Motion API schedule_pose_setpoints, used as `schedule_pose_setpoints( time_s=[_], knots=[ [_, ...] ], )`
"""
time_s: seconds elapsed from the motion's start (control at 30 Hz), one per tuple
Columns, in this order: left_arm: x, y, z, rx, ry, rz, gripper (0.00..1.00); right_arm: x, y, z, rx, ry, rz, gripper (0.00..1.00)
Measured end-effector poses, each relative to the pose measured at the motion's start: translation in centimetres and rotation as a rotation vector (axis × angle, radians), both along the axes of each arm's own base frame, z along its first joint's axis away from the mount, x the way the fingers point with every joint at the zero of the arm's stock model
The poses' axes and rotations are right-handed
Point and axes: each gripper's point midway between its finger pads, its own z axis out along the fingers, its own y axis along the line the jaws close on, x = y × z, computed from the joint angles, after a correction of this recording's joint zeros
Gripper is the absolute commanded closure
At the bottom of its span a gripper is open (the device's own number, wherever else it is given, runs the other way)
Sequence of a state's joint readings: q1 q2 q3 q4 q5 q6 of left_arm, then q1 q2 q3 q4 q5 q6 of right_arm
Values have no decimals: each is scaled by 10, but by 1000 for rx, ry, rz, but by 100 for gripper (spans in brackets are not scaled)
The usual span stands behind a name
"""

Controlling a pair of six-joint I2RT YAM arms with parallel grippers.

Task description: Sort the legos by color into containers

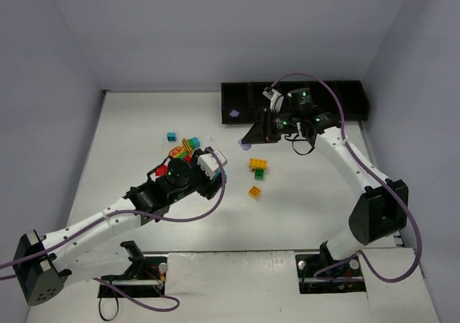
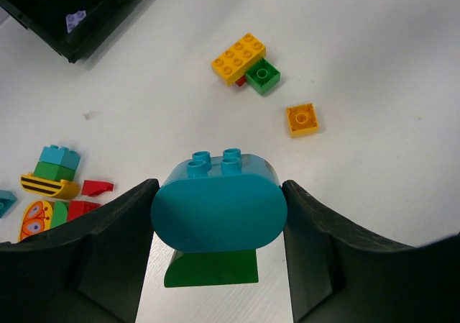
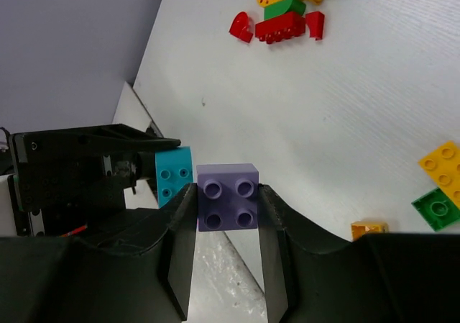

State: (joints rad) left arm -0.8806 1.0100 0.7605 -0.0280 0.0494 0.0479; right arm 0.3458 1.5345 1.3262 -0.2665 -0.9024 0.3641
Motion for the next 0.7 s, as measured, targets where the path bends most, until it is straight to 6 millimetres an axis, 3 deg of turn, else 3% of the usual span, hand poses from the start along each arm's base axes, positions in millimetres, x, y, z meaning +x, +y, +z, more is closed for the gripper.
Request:
schedule_pose_setpoints(
  time_s=[0.13, 0.3, 0.53, 0.7],
  knots=[
    [1, 4, -5, 12, 12, 21, 100, 24, 0, 2, -47, -54, -49, 100],
    [7, 17, 4, -8, 1, 92, 100, 113, 0, -3, -176, -188, -227, 100],
    [6, 30, 13, -66, 17, 158, 100, 236, -9, -72, -362, -247, -467, 100],
    [0, 36, 17, -102, 39, 176, 100, 286, -6, -120, -418, -255, -534, 100]
  ],
)
